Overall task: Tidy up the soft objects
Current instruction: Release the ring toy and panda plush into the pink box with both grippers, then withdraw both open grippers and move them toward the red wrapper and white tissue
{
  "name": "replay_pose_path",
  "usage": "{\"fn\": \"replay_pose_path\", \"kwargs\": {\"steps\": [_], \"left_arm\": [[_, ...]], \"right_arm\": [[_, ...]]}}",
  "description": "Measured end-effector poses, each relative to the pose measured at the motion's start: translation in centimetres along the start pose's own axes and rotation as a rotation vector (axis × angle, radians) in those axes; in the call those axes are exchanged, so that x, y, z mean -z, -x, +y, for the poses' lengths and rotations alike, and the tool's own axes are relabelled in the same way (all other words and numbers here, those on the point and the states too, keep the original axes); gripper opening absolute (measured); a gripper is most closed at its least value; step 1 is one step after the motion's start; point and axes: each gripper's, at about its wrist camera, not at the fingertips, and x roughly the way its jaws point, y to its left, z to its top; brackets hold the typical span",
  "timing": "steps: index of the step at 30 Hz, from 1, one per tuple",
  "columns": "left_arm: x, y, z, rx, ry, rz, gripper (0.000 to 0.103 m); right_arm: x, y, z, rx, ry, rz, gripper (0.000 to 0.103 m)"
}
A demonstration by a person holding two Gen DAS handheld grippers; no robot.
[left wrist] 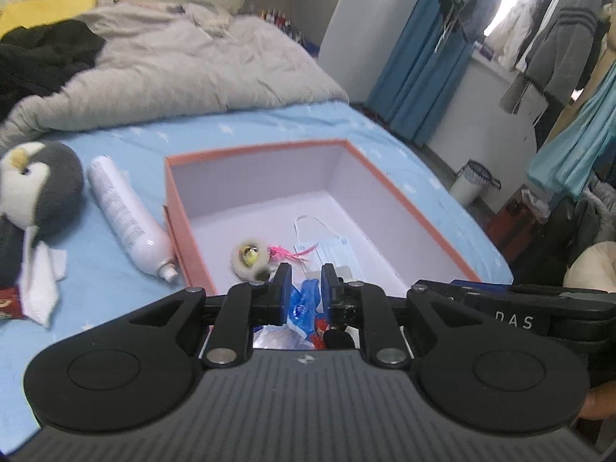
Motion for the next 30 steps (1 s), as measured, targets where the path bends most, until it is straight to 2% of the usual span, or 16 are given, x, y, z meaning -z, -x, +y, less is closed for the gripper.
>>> {"fn": "replay_pose_path", "kwargs": {"steps": [9,17,22,30], "left_arm": [[1.4,9.5,1.6,-0.036,0.009,-0.116,0.018],[4.3,17.4,4.4,-0.107,0.030,-0.196,0.018],[6.8,20.7,6.7,-0.166,0.068,-0.218,0.018],[11.2,23.8,9.4,-0.247,0.140,-0.208,0.018]], "right_arm": [[1.1,5.6,4.3,-0.075,0.048,-0.104,0.048],[3.2,9.5,8.5,-0.151,0.102,-0.173,0.048],[5.0,10.4,10.8,-0.210,0.128,-0.180,0.048],[8.1,10.8,14.2,-0.295,0.213,-0.162,0.048]]}}
